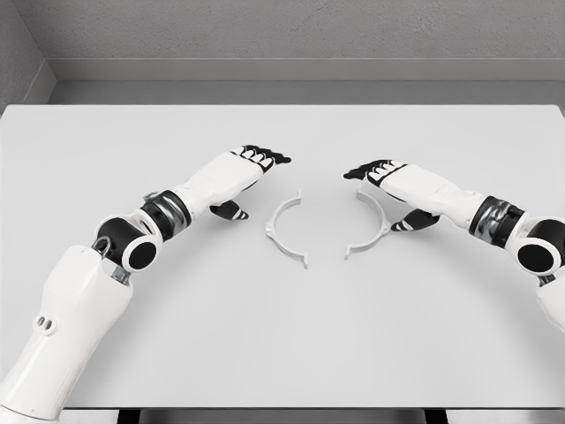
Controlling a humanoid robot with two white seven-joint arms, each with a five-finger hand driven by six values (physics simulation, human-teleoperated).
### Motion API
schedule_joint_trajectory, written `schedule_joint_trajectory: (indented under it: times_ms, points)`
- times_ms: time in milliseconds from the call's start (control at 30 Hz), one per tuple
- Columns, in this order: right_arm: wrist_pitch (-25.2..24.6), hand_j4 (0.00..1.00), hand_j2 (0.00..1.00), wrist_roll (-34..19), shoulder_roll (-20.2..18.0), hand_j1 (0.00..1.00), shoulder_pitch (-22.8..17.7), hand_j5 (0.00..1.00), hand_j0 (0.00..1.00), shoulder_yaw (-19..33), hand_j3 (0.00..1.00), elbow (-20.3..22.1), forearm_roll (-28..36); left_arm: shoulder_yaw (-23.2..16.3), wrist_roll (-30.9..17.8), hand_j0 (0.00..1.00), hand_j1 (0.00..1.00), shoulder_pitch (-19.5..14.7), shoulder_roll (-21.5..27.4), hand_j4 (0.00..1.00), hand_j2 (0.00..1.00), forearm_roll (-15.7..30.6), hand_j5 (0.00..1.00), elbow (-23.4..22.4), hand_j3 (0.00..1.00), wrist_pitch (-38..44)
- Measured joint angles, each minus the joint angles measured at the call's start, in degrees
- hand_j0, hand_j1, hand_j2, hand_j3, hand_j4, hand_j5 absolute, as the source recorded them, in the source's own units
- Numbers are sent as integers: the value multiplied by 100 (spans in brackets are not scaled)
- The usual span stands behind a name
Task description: Assemble PVC drainage pipe clamps
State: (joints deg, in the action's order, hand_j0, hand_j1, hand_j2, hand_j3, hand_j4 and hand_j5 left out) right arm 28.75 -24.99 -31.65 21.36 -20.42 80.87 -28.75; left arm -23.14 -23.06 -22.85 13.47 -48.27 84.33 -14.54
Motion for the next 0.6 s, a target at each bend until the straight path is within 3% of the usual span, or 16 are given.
schedule_joint_trajectory:
  times_ms: [600]
  points:
    - [7, 100, 100, 0, 57, 100, 0, 100, 100, -25, 100, 80, 2, 7, 0, 100, 100, -26, 5, 100, 100, 8, 100, 12, 100, -34]
